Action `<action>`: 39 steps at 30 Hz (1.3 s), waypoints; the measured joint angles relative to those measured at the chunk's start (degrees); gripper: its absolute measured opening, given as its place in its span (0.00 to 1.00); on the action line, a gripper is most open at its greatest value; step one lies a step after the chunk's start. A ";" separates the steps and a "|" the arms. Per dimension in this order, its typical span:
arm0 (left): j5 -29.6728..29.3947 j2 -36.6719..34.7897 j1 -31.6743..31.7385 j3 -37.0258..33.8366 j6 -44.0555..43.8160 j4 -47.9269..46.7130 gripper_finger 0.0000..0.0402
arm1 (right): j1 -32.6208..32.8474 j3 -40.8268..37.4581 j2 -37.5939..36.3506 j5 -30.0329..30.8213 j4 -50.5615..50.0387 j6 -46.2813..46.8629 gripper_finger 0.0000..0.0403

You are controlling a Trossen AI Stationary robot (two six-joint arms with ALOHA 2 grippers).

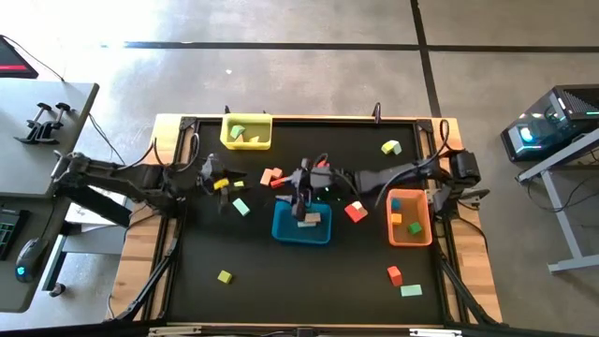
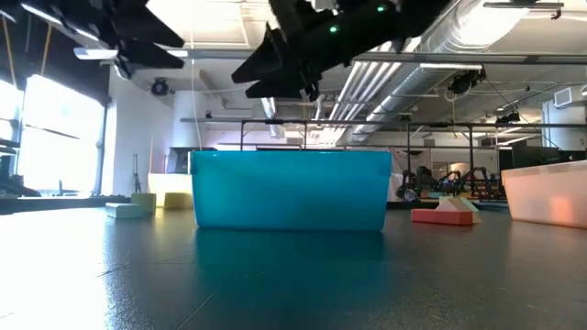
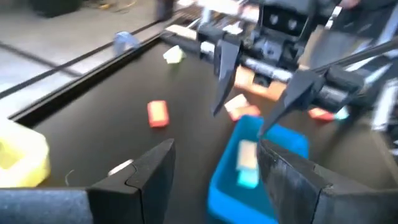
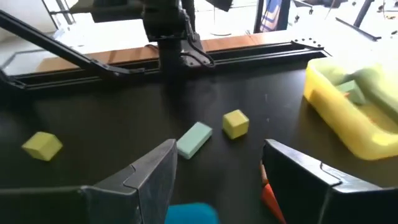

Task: Sort blocks by size
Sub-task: Put the light orange square block into the orange bin

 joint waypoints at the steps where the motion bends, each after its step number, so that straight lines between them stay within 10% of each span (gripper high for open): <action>1: -2.77 0.16 -1.69 1.30 -1.18 -2.63 0.53 | -0.77 0.95 0.56 -0.73 -0.67 -0.49 0.58; 11: -11.35 3.28 -16.33 4.32 -11.82 -12.72 0.53 | -5.67 13.08 13.39 -1.29 -4.38 -1.75 0.58; 23: -18.70 12.56 -26.98 4.30 -24.42 -17.82 0.53 | -10.89 32.50 25.24 -2.37 -32.02 -0.44 0.58; 39: -22.39 19.14 -29.18 4.30 -27.24 -18.04 0.53 | -13.08 31.60 27.63 1.57 -31.93 2.83 0.58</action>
